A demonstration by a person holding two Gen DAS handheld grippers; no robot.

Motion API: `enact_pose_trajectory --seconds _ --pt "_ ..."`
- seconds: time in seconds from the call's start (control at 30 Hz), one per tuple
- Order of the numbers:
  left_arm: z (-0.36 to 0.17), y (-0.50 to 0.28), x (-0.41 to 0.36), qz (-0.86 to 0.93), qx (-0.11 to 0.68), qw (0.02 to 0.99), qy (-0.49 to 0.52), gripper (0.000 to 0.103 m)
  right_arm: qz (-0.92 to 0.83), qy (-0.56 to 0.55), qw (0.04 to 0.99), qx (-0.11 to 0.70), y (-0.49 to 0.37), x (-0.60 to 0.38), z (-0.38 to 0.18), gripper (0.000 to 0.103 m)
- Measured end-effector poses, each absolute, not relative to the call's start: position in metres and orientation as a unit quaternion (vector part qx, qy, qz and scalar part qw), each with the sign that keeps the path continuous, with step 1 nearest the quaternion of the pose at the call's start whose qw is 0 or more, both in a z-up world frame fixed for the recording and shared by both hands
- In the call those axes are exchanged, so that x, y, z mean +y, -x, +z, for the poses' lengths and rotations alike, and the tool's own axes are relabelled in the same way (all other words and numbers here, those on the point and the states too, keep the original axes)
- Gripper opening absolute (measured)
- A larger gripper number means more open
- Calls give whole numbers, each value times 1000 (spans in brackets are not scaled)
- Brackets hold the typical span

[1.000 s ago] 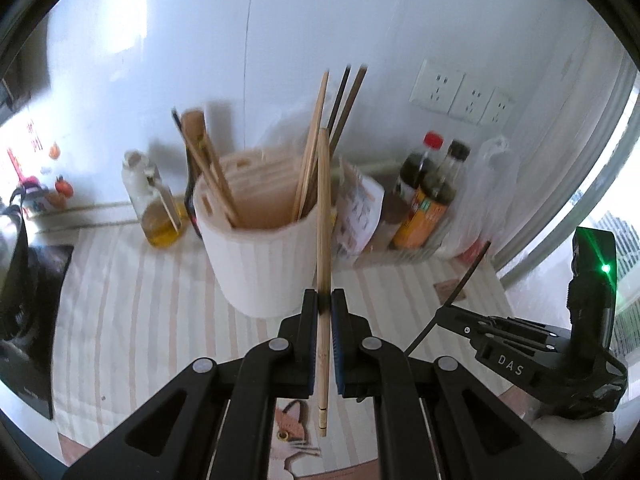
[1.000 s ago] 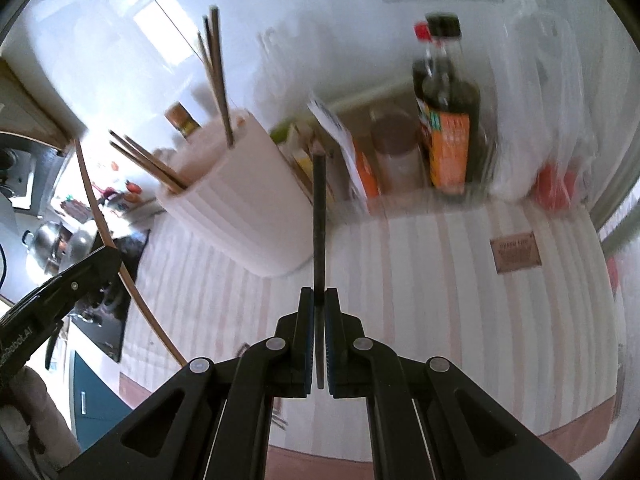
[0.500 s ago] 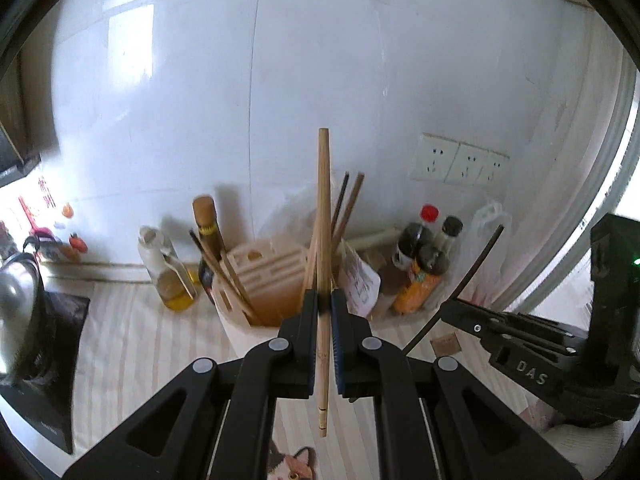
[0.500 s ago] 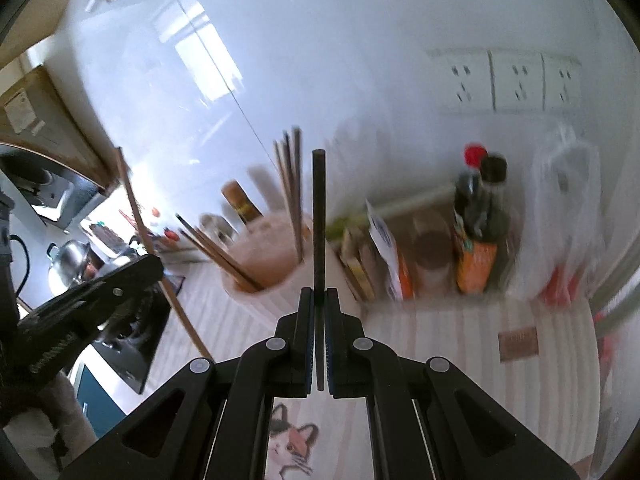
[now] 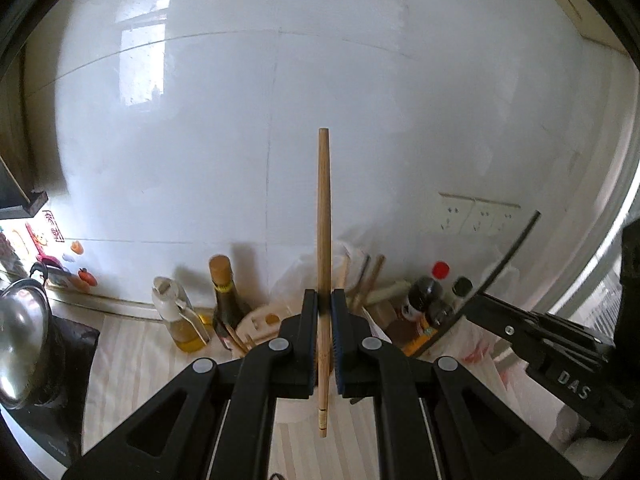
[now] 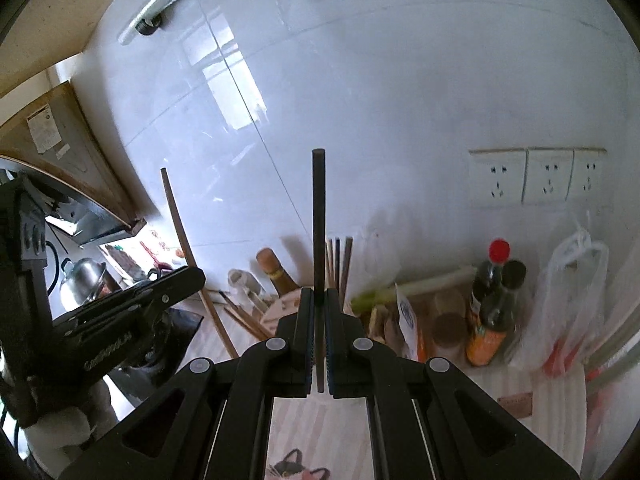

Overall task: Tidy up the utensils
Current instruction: 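Lower both chopsticks into the holder and open both tools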

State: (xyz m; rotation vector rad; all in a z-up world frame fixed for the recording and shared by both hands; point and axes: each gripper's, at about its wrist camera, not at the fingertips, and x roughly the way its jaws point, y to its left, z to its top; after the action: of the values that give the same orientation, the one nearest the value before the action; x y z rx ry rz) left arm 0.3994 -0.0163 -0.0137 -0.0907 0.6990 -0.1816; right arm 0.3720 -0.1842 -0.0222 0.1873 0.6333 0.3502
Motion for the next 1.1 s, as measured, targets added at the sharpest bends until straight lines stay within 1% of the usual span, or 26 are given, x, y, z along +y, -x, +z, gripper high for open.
enact_pose_trajectory --seconds 0.2,0.4,0.8,1.1 --pt "-12 -421 0 -74 340 936 58 4 170 -91 933 303 -389 -176 -15 5" --pt "-19 -441 3 -66 342 936 59 4 168 -89 932 308 -410 -170 -22 5" --pt "-60 -481 10 -68 379 921 64 4 158 -90 924 337 -452 -152 -64 5" --pt "-70 -489 13 -74 388 916 72 5 168 -84 915 357 -470 -139 -91 5"
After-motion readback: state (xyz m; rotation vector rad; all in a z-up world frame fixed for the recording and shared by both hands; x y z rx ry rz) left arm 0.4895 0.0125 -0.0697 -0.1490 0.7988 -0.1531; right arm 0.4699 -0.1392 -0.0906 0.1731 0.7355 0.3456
